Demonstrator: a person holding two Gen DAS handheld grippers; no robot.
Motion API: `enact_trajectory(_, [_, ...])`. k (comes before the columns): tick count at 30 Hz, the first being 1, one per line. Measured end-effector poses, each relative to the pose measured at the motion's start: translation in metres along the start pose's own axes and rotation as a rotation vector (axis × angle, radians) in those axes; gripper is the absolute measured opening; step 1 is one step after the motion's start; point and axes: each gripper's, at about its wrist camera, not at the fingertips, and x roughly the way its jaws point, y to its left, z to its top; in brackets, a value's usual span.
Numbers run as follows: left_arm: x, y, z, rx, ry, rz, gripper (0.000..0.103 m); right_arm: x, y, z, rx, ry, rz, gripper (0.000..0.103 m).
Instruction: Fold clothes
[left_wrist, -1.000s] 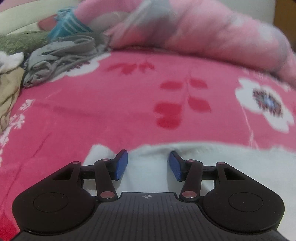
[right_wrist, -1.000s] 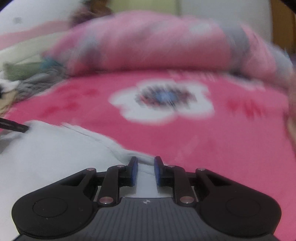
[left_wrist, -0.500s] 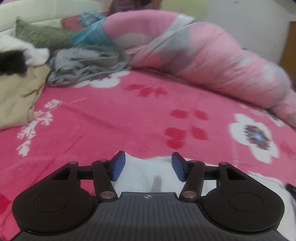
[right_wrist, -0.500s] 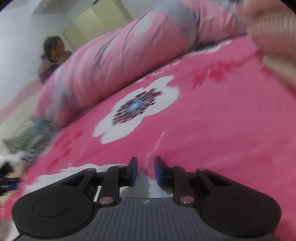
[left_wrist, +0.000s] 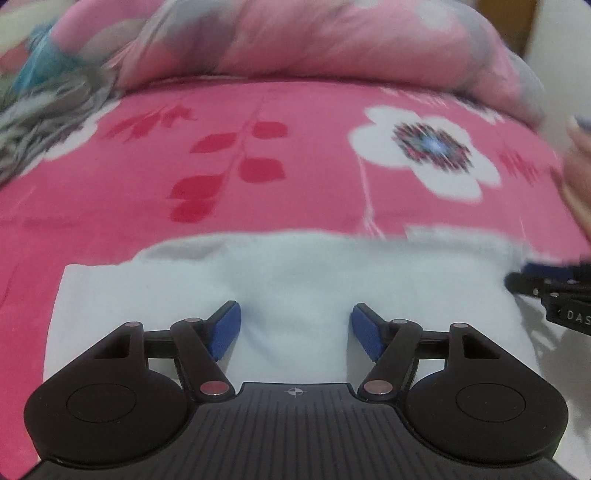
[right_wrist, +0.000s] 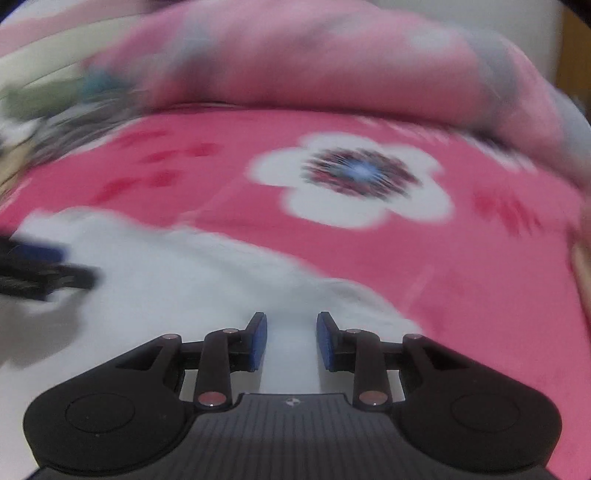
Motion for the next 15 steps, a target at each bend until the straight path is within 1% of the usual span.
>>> enact_trajectory(1, [-0.004, 0.004, 0.004, -0.035, -0.012, 0.013, 0.067, -0.004, -0.011, 0.004, 0.08, -0.022, -0.019, 0.032])
enact_trajectory(2, [-0.009, 0.008, 0.005, -0.047, -0.029, 0.028, 0.067, -0.011, -0.022, 0.007, 0.162, -0.051, -0.037, 0.032])
enact_trajectory(4, [-0.022, 0.014, 0.004, -0.05, -0.059, 0.047, 0.067, -0.037, -0.028, 0.005, 0.209, -0.12, -0.027, 0.032])
enact_trajectory(7, [-0.051, 0.017, -0.012, -0.026, -0.091, 0.042, 0.067, -0.08, -0.014, -0.012, 0.177, -0.202, -0.016, 0.032])
enact_trajectory(8, [-0.061, 0.017, -0.022, -0.016, -0.103, 0.03, 0.067, -0.096, -0.006, -0.024, 0.167, -0.227, 0.002, 0.032])
enact_trajectory(11, [-0.075, 0.021, -0.059, 0.041, -0.107, 0.027, 0.068, -0.136, 0.024, -0.066, 0.126, -0.299, 0.04, 0.032])
enact_trajectory(12, [-0.079, 0.022, -0.072, 0.06, -0.107, 0.027, 0.068, -0.147, 0.035, -0.082, 0.097, -0.319, 0.037, 0.032])
enact_trajectory(14, [-0.088, 0.025, -0.097, 0.099, -0.108, 0.026, 0.068, -0.16, 0.06, -0.119, 0.022, -0.345, -0.011, 0.032])
enact_trajectory(15, [-0.092, 0.027, -0.11, 0.118, -0.109, 0.025, 0.069, -0.157, 0.066, -0.13, 0.006, -0.323, -0.026, 0.032])
